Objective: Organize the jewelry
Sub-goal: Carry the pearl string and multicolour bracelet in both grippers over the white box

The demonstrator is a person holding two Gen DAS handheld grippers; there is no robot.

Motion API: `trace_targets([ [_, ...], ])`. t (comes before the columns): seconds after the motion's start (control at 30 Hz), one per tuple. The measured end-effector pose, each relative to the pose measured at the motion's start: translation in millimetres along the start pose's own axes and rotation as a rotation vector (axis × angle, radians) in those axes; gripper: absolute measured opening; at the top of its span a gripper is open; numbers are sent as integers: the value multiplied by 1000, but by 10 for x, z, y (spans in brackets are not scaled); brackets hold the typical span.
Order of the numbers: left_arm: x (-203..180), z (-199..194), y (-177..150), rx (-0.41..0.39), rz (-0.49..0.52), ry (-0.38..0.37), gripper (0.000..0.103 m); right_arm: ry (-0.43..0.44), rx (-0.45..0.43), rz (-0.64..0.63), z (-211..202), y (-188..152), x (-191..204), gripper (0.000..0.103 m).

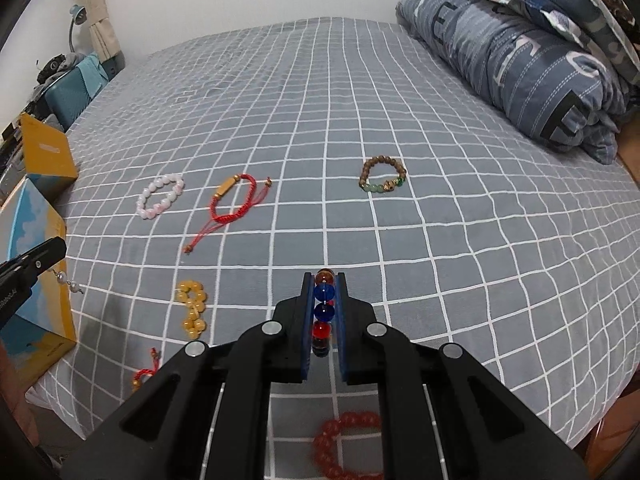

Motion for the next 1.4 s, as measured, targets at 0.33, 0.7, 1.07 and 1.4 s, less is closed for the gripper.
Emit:
trace_targets([
  [0.33, 199, -455, 23, -56, -24, 27, 10, 41, -46, -32, -317, 123, 302, 9],
  [0.7, 576, -800, -18, -99, -72, 74, 11, 106, -123, -91, -583, 319, 891, 9],
  [1.07, 1236, -1092, -165, -133, -158, 162, 11, 184, -180, -200, -775, 414, 1824, 9],
  [1.4, 1860, -1354, -404, -141, -241, 243, 11, 255, -225, -234, -948, 372, 2502, 9],
])
Point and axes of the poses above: each gripper's, at about its wrist camera, not at the fingertips, and z roughly the way its jaws point, x to its left, y to its top, the point moved 5 cm from there along z, roughly the way its jaws point, and after that the axes turned 1 degree about -y, right-handed, at the moved point
